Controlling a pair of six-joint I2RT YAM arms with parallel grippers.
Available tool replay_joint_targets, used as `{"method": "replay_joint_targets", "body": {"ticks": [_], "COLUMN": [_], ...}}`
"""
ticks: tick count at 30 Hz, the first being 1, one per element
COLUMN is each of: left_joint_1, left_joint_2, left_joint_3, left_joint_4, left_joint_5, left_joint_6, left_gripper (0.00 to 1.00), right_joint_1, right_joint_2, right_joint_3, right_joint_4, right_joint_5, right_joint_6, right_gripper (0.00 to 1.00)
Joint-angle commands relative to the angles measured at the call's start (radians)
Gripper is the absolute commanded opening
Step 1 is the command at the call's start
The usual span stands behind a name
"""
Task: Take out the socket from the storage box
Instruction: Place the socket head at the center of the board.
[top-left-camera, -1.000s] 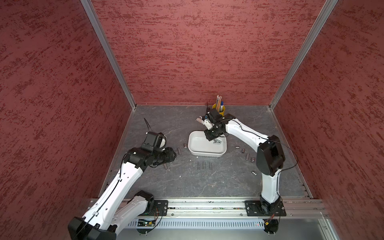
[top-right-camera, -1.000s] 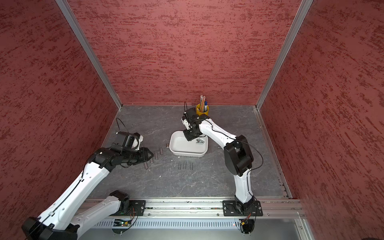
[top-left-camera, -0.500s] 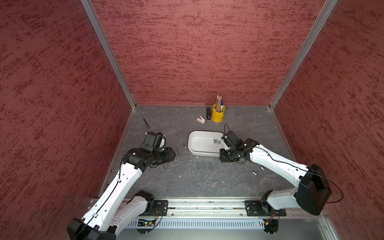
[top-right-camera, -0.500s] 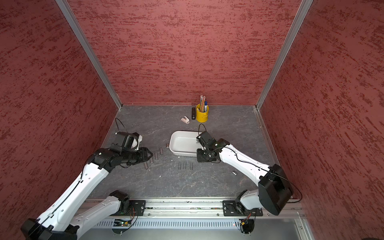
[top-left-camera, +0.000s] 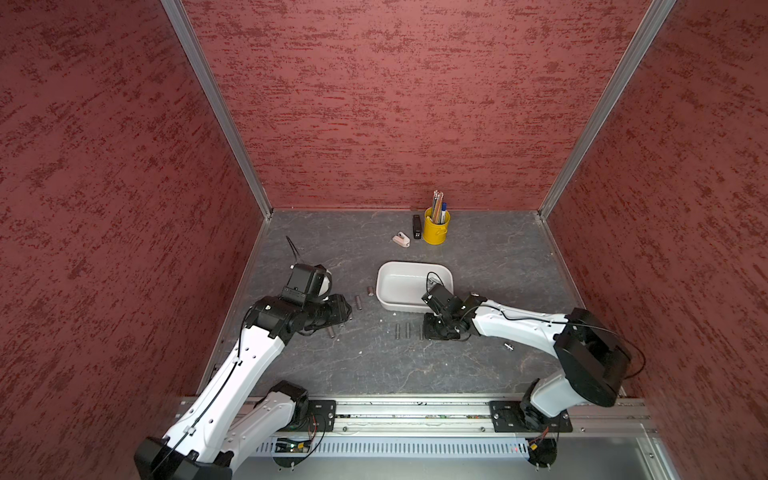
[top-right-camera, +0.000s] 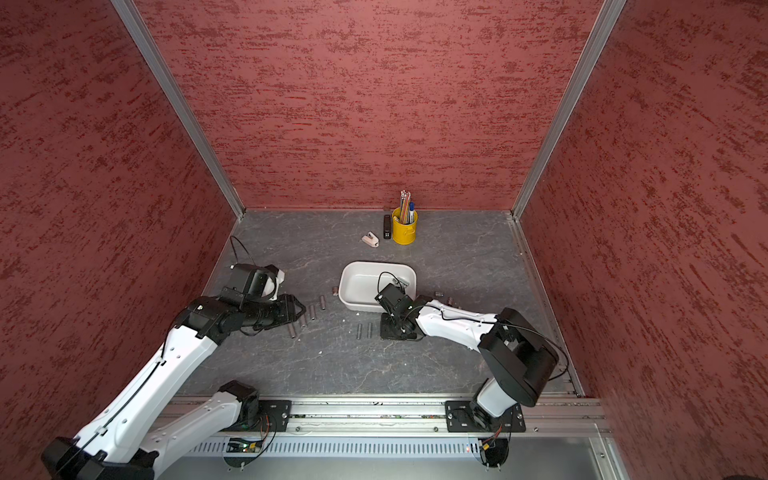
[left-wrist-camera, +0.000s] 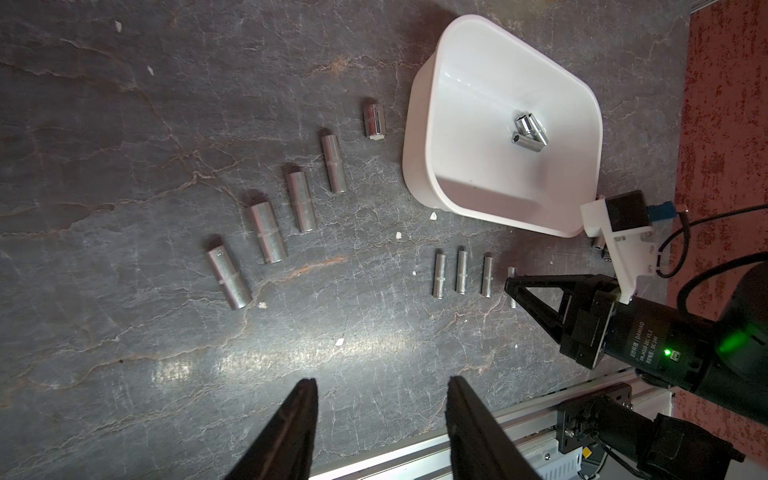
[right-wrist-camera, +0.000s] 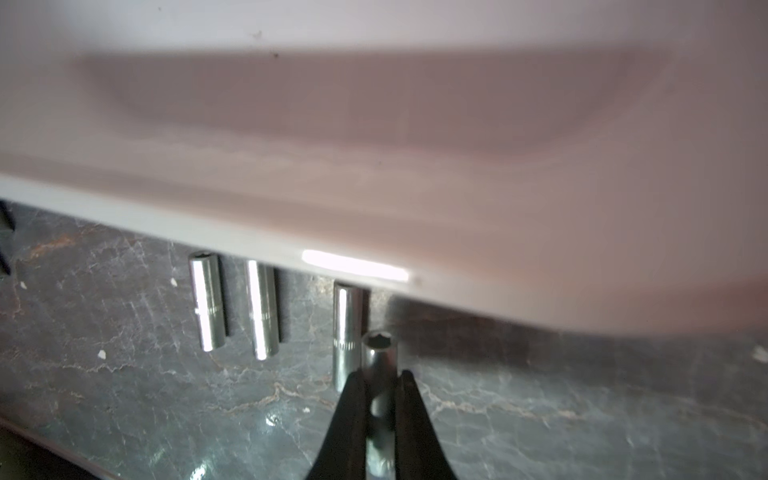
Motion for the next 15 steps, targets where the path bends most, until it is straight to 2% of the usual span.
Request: {"method": "replay_joint_targets", "body": {"ticks": [1,8,15], "left_joint_1": [0.002,0.002,0.003], "left_joint_2": [-0.004,-0.005,-0.002], "left_joint_3": [-0.009,-0.012,-0.012], "left_joint_4": [0.02,0.023,0.023], "left_joint_5": [-0.006,-0.007,-0.009], "left_joint_6": [-0.002,-0.003,-0.004], "left_gripper": [0.53,0.53,0.53], "right_joint_1": [0.004,0.005,0.004], "right_joint_2": [0.001,0.032,0.037], "right_joint_3": [-0.014,-0.041,-0.053], "right_joint_4": [0.054,0.061,0.053], "right_joint_5": [0.058,0.055,0.059], "right_joint_6": [0.032,0.041,0.042], "right_gripper": [0.0,0.0,0.15]}}
